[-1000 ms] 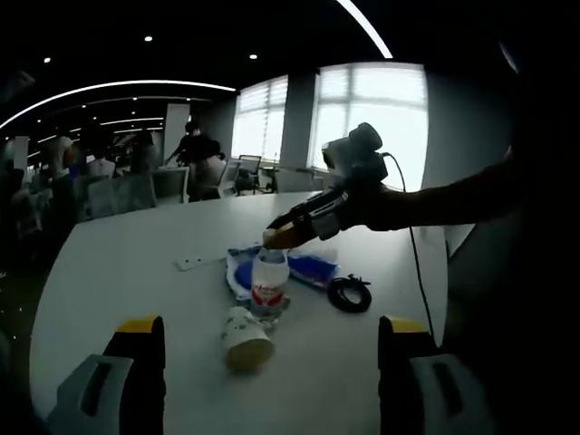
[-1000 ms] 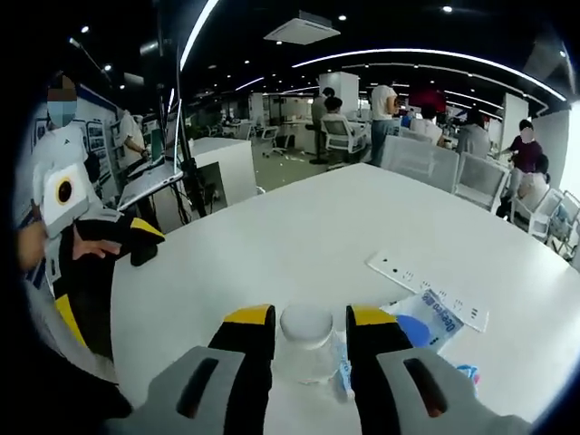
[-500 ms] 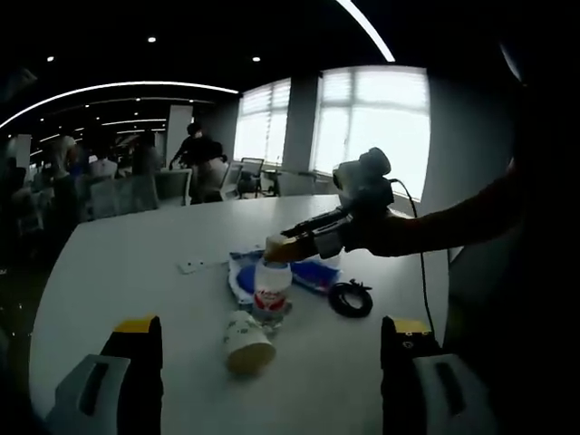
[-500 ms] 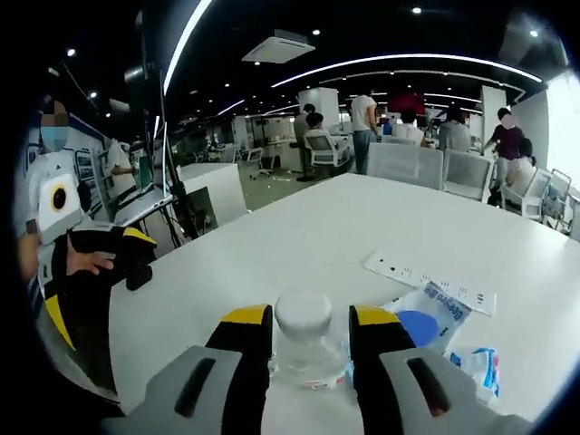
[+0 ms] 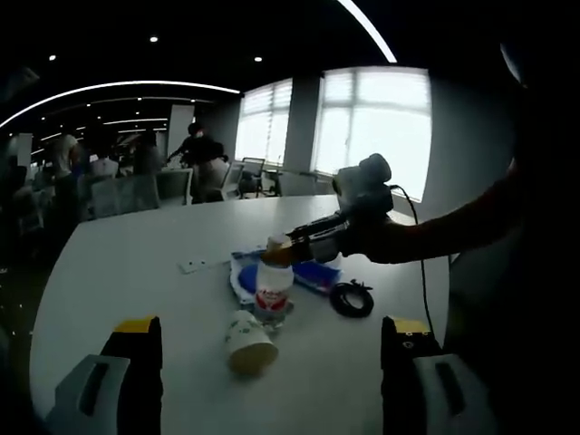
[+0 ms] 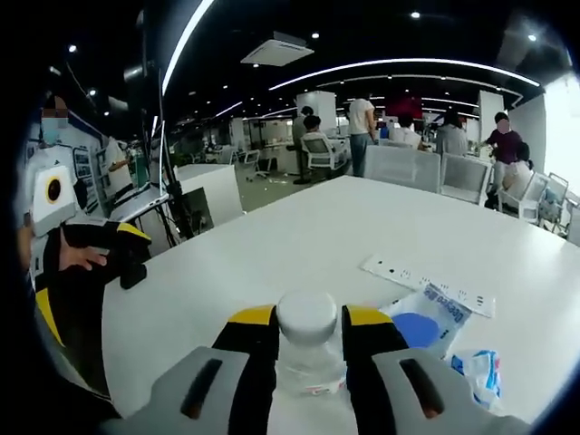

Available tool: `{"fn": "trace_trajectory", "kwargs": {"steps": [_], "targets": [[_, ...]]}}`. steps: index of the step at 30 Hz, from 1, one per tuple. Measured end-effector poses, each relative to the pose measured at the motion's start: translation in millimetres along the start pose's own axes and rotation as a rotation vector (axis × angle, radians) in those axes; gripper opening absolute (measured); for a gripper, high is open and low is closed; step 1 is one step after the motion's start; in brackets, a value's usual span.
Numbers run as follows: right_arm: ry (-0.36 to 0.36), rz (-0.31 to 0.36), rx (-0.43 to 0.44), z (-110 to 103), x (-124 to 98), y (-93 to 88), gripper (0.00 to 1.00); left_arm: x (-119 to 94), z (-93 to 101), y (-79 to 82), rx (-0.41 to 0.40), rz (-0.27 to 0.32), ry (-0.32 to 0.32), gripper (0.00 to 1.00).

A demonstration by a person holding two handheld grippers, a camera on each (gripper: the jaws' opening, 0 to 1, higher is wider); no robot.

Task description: Arrange the tabletop items into an orderly group along one side of the table until the central work area is clear of visible clutter.

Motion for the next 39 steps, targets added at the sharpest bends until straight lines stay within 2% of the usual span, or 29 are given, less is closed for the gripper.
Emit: {"fn": "trace_trajectory", "kwargs": {"steps": [11,19,28,39], "targets": [[-0.019,0.046,-0.016,0.9,2.7,-1.4,0.18,2.4,-3.5,-1.1,0.004,-0.004,-0.001,1.00],[-0.016,0.029,0.009,8.6,2.4,-1.0,0.16,3.0,-0.1,1.9,0.003,-0.002,-0.005,1.00],[0.006,0.075,-0.022,5.6,-12.7,26.3,0.16,5.7,0.3,5.5,0.015,-0.001,-0.013,1.00],[0.050,0.109,-0.059,3.9,-16.3,52.1,0.16,2.1,-2.6,6.3,0.019,0.000,-0.001,1.00]]}}
Point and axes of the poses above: the point that each gripper's makers call its tool centre point, and the gripper's own axes: x roughly forward along the fingers, z roughly to its right, y roughly out of its top, the point moved 5 cm from there along -x, roughly backward along the fingers, and after that the axes turned 11 degrees about x, right-handed, at the moved point
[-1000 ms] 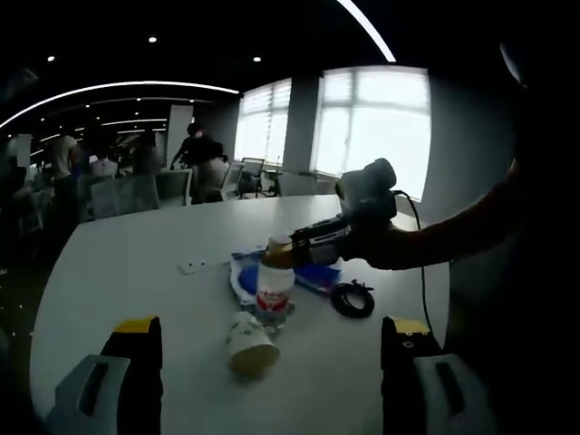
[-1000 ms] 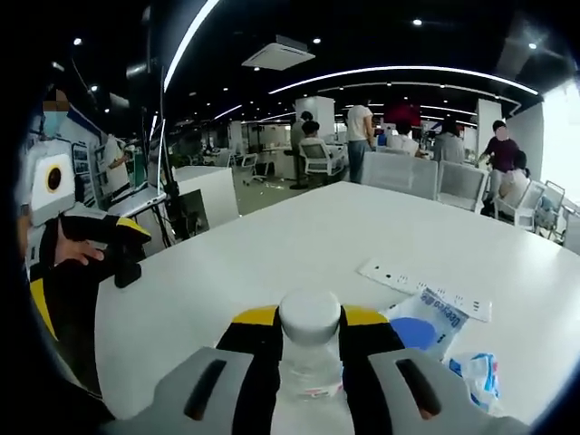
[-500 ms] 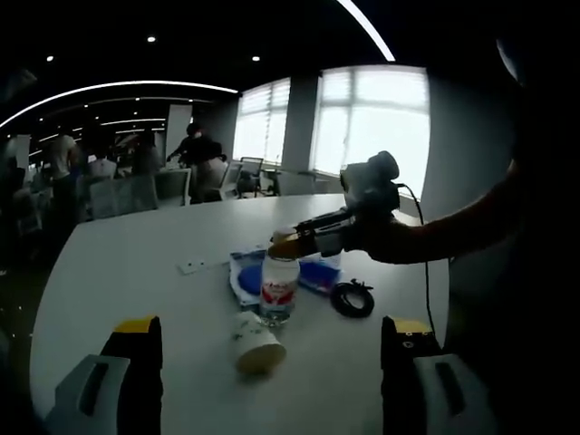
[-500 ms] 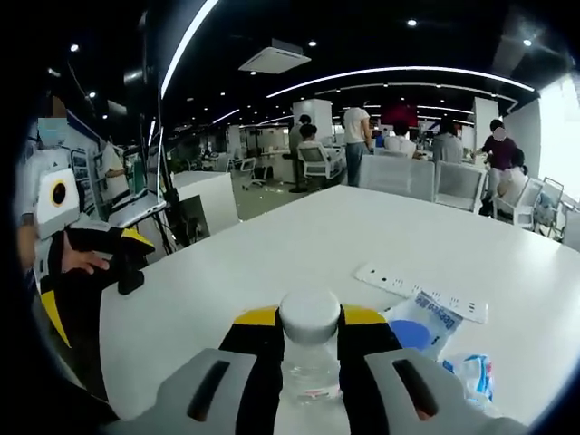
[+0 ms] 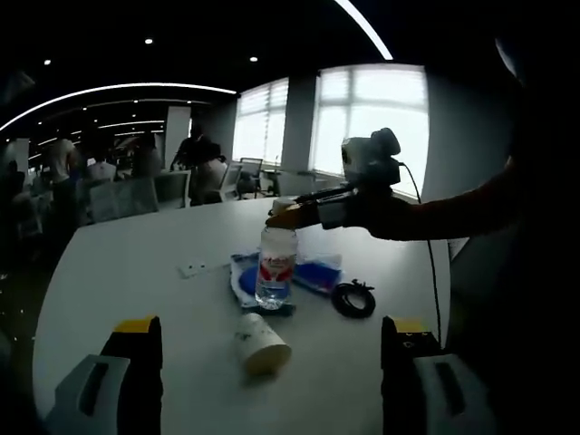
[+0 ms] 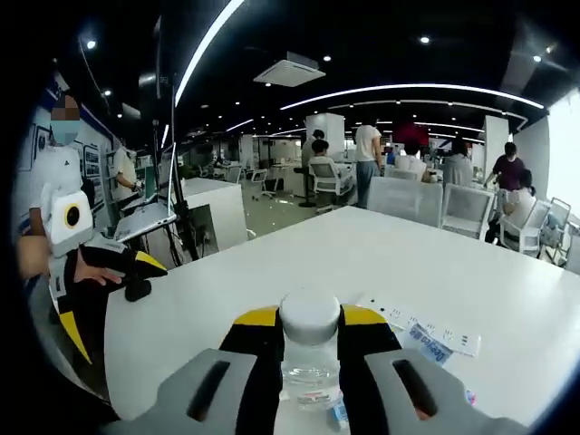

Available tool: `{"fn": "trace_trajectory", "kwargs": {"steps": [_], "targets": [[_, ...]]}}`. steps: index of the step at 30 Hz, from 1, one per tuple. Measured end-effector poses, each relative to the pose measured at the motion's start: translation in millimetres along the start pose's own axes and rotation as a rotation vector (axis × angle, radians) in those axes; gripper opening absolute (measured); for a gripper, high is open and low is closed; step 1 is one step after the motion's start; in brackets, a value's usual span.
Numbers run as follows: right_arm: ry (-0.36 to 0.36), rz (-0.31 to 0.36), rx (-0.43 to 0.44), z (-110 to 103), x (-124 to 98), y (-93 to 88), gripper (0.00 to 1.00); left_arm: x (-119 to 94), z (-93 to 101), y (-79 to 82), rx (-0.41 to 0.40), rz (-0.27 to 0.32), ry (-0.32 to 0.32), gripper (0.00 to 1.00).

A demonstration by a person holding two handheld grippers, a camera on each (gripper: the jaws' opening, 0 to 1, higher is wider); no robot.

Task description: Arrange the tabletop items into an orderly group along one side of the table until the central work area is clear of visible clutter.

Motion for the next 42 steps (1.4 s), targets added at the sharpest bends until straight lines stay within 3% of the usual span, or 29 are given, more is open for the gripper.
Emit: {"fn": "trace_trajectory", "kwargs": {"steps": [10,22,35,42], "targets": [[0.094,0.016,-0.011,-7.1,17.7,23.2,0.16,-6.7,-2.8,-0.5,0.001,-0.006,0.010,1.00],[0.188,0.014,-0.035,-12.0,51.1,36.5,0.16,-12.6,-11.1,-1.9,-0.011,-0.007,0.033,1.00],[0.272,-0.024,-0.076,-21.0,88.4,35.7,0.16,-15.8,-19.6,0.7,-0.018,-0.004,0.058,1.00],[0.315,-0.035,-0.080,-24.8,97.2,31.0,0.16,-15.7,-23.3,-2.5,-0.024,-0.013,0.059,1.00]]}}
Point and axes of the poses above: the point that each gripper's makers call its tool centre point, and the gripper's own axes: x roughly forward along the fingers, z roughly to its right, y roughly out of its top, the point moved 5 cm from there along -x, roughly backward along the fingers, and after that the axes turned 11 degrees about x, right-handed, at the moved point
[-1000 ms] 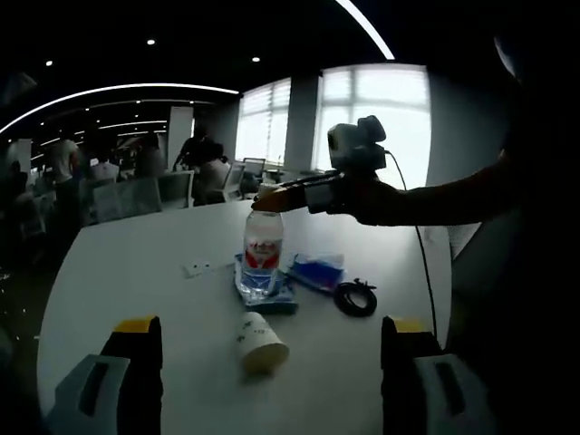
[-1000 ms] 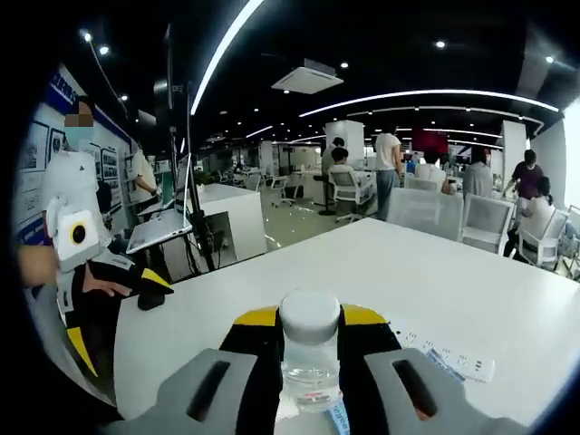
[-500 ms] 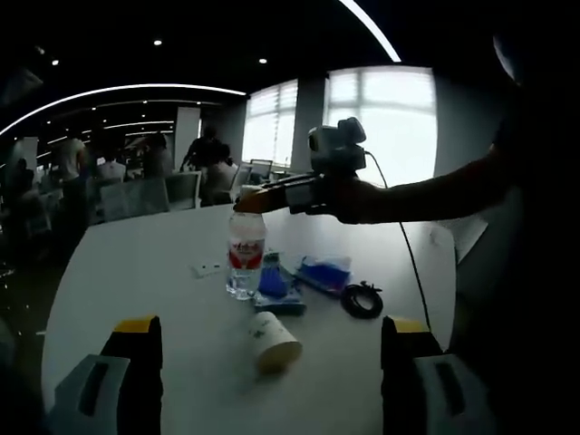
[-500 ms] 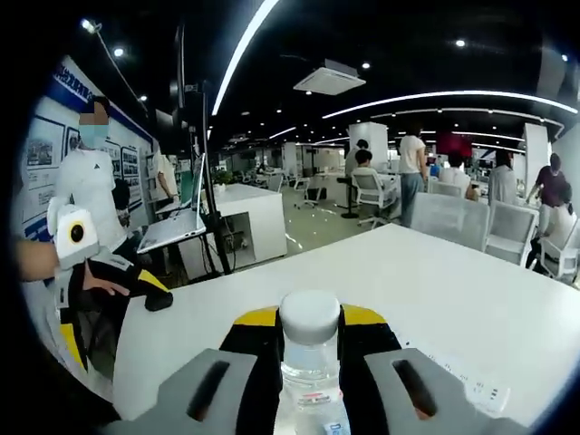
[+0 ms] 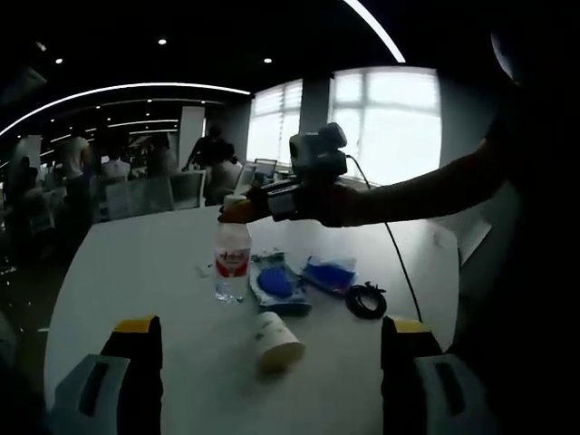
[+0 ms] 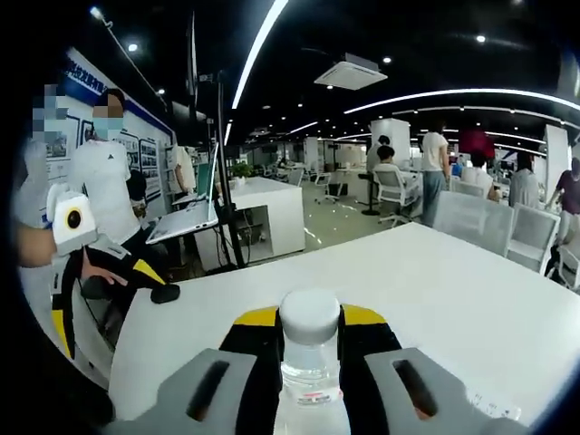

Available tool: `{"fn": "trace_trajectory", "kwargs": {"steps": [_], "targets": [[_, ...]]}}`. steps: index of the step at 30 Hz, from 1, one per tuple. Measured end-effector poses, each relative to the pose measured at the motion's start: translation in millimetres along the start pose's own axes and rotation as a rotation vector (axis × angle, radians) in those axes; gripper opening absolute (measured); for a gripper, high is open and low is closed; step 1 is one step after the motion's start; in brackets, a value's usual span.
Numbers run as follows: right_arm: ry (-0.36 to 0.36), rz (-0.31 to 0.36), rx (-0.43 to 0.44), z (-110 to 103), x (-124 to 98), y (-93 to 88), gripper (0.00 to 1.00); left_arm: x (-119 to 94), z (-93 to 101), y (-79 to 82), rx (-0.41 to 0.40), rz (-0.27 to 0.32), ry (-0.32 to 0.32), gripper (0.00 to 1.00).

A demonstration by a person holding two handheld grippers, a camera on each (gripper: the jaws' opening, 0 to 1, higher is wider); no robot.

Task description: Arrange the tabletop items into an orderly group along one side of the table until the central work area is clear of visible clutter.

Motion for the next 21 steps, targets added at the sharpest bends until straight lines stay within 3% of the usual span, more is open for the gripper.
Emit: {"fn": "trace_trajectory", "kwargs": {"steps": [12,21], "targets": [[0.053,-0.015,-0.016,-1.6,16.7,-1.8,0.16,7.2,-6.3,3.3,-0.004,0.008,0.011,0.99],[0.104,-0.044,-0.041,-4.6,39.3,-13.9,0.16,3.8,-12.4,2.5,-0.011,0.002,0.034,0.99]]}}
Point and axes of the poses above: the point that each gripper's makers call its tool centre point, and the gripper's own axes: x roughly forward along the fingers, z roughly to its right, y roughly out of its top, the point moved 5 cm from there along -x, roughly backward along the fingers, and after that the axes turned 11 degrees about x, right-handed, at the moved point
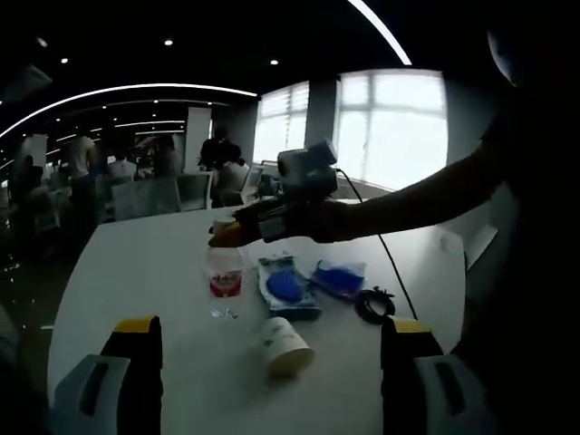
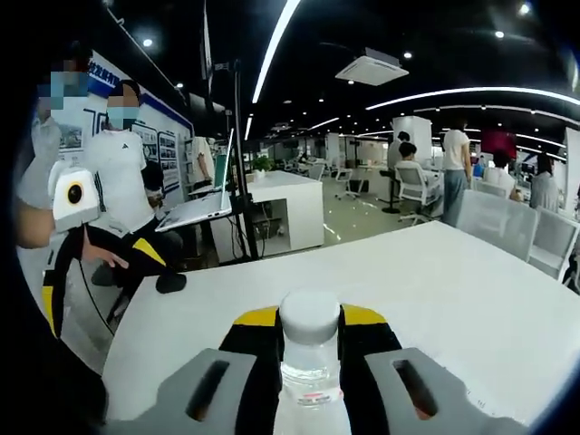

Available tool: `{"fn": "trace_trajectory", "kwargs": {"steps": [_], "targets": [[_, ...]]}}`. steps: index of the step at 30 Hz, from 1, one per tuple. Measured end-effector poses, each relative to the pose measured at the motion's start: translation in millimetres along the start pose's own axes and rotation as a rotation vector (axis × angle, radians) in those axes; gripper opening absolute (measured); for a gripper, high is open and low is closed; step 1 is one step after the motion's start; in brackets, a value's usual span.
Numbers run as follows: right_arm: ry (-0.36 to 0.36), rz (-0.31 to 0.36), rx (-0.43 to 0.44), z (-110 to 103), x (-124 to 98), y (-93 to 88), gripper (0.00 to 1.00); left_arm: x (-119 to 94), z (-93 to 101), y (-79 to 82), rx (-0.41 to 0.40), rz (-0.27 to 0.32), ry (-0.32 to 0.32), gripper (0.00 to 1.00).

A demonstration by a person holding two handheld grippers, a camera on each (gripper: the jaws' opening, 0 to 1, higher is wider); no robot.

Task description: Arrange the tabletop items into an orderly group along one side of the table until the central work area is clear of visible clutter.

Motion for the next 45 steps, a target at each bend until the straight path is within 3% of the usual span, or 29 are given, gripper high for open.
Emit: {"fn": "trace_trajectory", "kwargs": {"steps": [7,22,28,45], "targets": [[0.029,-0.021,-0.012,1.8,15.9,-3.7,0.17,-0.4,-4.1,-2.0,-0.011,-0.006,0.010,1.00],[0.066,-0.056,-0.039,4.8,19.4,-27.4,0.17,10.5,-0.7,-2.9,-0.005,-0.018,-0.019,1.00],[0.097,-0.041,-0.038,6.1,23.3,-26.1,0.17,11.8,-2.4,-4.3,-0.010,-0.018,-0.016,0.99],[0.088,-0.033,-0.069,7.1,22.0,-22.2,0.19,11.5,1.5,-6.0,-0.002,-0.022,-0.023,0.99]]}}
Point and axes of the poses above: the point that each gripper's makers call its tool centre point, and the gripper's own axes: x roughly forward along the fingers, z roughly to its right, y roughly out of its top, the point moved 5 cm from there along -x, roughly backward along the fingers, and after that the axes turned 11 degrees about x, right-handed, at the moved point
